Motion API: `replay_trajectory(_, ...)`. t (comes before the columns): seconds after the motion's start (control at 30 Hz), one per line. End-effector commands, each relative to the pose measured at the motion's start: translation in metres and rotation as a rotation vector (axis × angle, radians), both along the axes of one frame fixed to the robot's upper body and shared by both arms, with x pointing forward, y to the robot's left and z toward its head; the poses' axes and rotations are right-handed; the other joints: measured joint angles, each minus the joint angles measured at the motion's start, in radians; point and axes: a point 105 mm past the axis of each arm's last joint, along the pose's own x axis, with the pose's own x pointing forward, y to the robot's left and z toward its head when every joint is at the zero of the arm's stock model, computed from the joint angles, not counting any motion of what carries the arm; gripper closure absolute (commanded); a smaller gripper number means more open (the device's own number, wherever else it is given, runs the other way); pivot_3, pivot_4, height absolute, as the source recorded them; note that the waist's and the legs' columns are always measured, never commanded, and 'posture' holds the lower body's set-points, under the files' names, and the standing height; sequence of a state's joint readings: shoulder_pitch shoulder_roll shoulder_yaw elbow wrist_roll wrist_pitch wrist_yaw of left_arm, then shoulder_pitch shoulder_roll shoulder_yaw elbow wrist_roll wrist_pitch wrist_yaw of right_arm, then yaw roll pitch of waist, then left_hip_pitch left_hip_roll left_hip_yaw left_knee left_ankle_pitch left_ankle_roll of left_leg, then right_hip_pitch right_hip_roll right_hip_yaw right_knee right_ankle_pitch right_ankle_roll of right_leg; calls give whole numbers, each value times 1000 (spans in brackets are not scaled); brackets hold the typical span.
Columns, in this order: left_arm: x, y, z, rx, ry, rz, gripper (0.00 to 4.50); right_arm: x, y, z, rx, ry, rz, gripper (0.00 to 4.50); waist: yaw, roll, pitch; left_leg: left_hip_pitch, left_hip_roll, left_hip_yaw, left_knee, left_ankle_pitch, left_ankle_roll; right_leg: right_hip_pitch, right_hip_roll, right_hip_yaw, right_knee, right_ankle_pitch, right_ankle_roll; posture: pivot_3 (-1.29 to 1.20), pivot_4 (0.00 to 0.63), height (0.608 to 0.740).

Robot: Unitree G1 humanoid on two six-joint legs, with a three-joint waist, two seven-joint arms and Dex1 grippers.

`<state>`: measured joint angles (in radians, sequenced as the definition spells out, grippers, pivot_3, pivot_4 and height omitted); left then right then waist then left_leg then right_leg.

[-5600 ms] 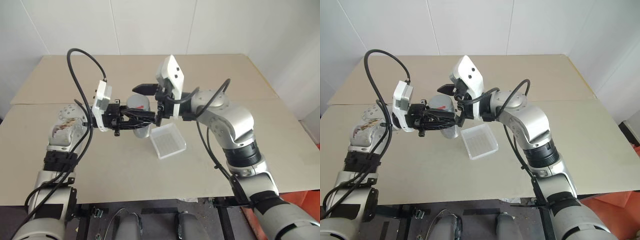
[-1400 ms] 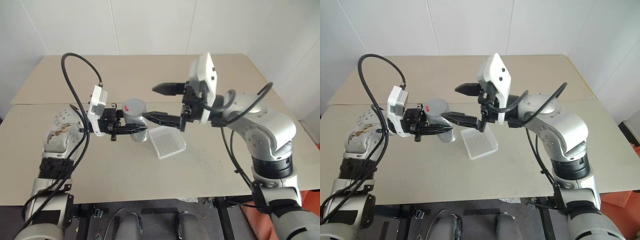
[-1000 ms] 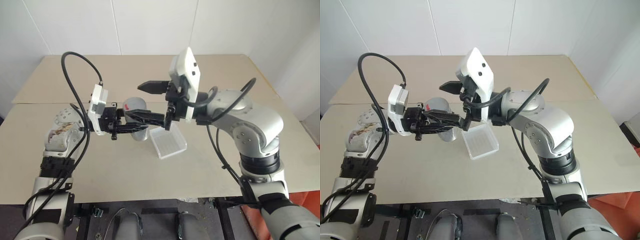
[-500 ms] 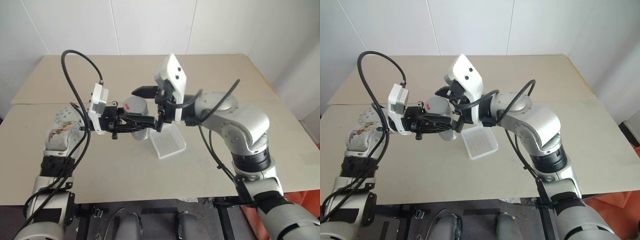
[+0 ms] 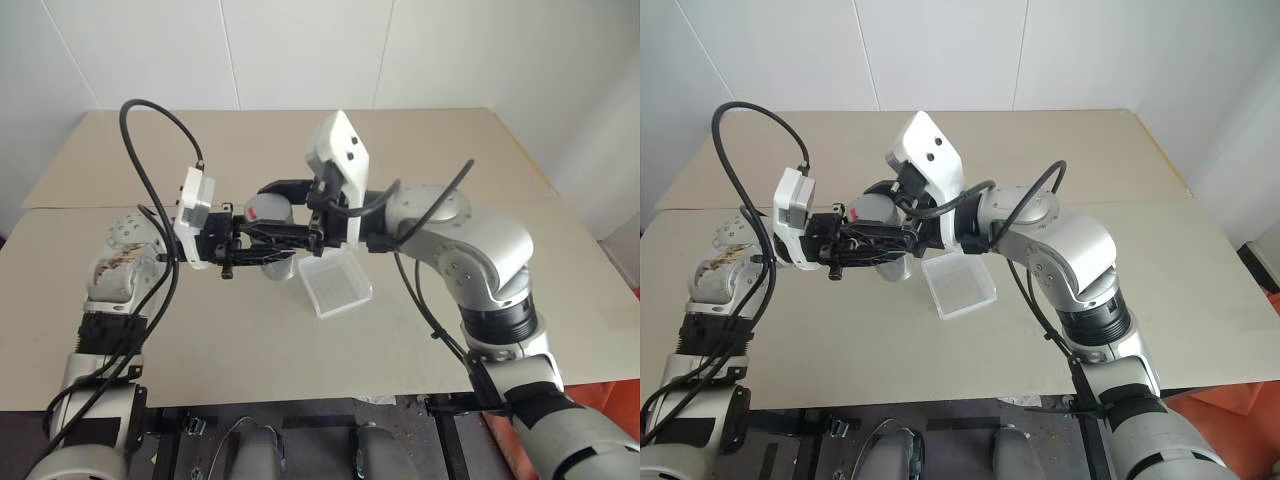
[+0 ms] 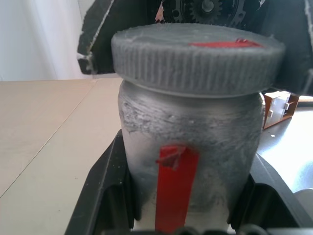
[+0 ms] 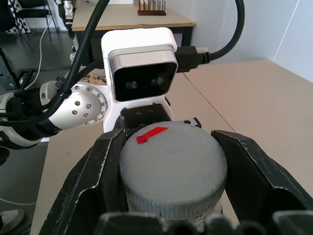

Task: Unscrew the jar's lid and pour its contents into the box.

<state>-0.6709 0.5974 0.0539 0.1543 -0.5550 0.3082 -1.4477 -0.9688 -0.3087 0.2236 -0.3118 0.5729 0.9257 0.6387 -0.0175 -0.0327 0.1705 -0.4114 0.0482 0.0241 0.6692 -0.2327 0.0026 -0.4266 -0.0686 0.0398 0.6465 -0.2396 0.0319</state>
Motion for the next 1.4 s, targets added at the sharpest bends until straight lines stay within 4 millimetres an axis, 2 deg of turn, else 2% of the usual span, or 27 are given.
replay_trajectory(0.03,-8,-4,-3,17,4,-37,2576,-2,-7,25,67,-67,-7,1746,0,0,0,0,0,0,0,0,0,0,0,0,0,0,0,0,150,740)
replay_trajectory(0.23,-14,-5,-18,40,37,-45,2576,-3,-22,44,151,28,41,1746,0,0,0,0,0,0,0,0,0,0,0,0,0,0,0,0,150,740)
replay_trajectory(0.37,-15,-4,-20,42,41,-40,2576,-8,-28,51,194,89,80,1746,2,0,0,0,0,0,0,0,0,0,0,0,0,0,0,0,150,740)
replay_trajectory(0.53,-12,-2,-19,33,36,-16,2576,1,-40,45,169,23,-33,1746,1,0,0,0,0,0,0,0,0,0,0,0,-1,0,0,0,150,740)
replay_trajectory(0.63,-7,4,-9,-2,14,32,2576,23,-66,24,115,-38,-239,1746,4,0,0,0,0,0,0,0,0,0,0,0,-1,0,0,0,150,740)
replay_trajectory(0.77,-2,11,-1,-27,-15,92,2576,38,-102,-6,58,-57,-441,1746,5,0,0,-1,-1,0,0,0,0,0,-2,0,-2,0,0,0,150,740)
replay_trajectory(0.97,10,17,9,-53,-76,214,2576,57,-159,-69,26,79,-755,1746,0,0,0,-1,-1,0,0,0,0,-1,-1,0,-2,0,0,0,150,740)
replay_trajectory(1.13,26,13,6,-32,-135,337,2576,66,-180,-126,-76,173,-891,1746,0,0,0,0,-1,0,0,0,0,1,-1,1,-2,0,0,0,150,740)
replay_trajectory(1.27,29,7,6,-24,-169,372,2576,68,-187,-150,-117,222,-915,1746,0,0,0,1,-1,0,0,0,0,1,-1,1,-3,0,0,0,150,740)
replay_trajectory(1.33,30,4,6,-18,-191,386,2576,65,-189,-153,-129,225,-909,1021,1,0,0,0,-1,0,0,0,0,1,-1,1,-3,0,0,0,150,740)
replay_trajectory(1.37,31,3,5,6,-218,403,2576,61,-188,-151,-127,234,-886,845,0,0,0,0,-1,0,0,0,0,1,-1,1,-3,0,0,0,150,740)
replay_trajectory(1.4,32,2,4,23,-237,413,2576,58,-187,-150,-124,241,-869,483,0,0,0,0,-1,0,0,0,0,1,-1,1,-3,0,0,0,150,740)
